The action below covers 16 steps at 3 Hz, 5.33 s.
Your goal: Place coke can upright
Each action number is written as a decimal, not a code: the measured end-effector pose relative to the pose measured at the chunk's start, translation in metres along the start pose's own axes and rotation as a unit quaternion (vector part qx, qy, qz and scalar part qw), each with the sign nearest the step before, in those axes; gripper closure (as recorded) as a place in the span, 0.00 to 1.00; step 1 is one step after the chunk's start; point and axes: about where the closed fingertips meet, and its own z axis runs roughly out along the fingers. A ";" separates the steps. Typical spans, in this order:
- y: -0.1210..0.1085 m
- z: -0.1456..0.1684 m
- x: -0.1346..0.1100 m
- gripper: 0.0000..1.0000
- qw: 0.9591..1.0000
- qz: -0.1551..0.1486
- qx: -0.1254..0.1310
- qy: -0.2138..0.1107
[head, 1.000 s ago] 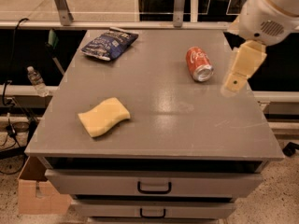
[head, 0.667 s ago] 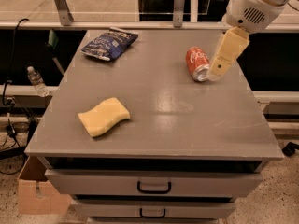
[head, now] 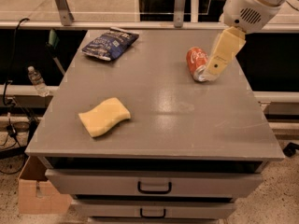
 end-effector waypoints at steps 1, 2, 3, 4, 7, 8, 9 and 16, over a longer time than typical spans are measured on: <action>-0.006 0.017 -0.015 0.00 0.999 0.030 -0.007 -0.014; -0.019 0.041 -0.034 0.00 0.997 0.076 -0.007 -0.026; -0.037 0.066 -0.051 0.00 0.992 0.126 0.003 -0.027; -0.057 0.089 -0.061 0.00 0.985 0.168 0.016 -0.025; -0.126 0.152 -0.006 0.00 0.935 0.353 0.041 -0.011; -0.140 0.166 0.003 0.00 0.916 0.398 0.047 -0.002; -0.141 0.179 0.008 0.16 0.902 0.429 0.043 0.019; -0.095 0.076 -0.101 1.00 0.953 0.173 -0.034 -0.248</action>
Offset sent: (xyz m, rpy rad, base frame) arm 0.0835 0.0551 -0.0363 0.1827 0.0430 -0.2797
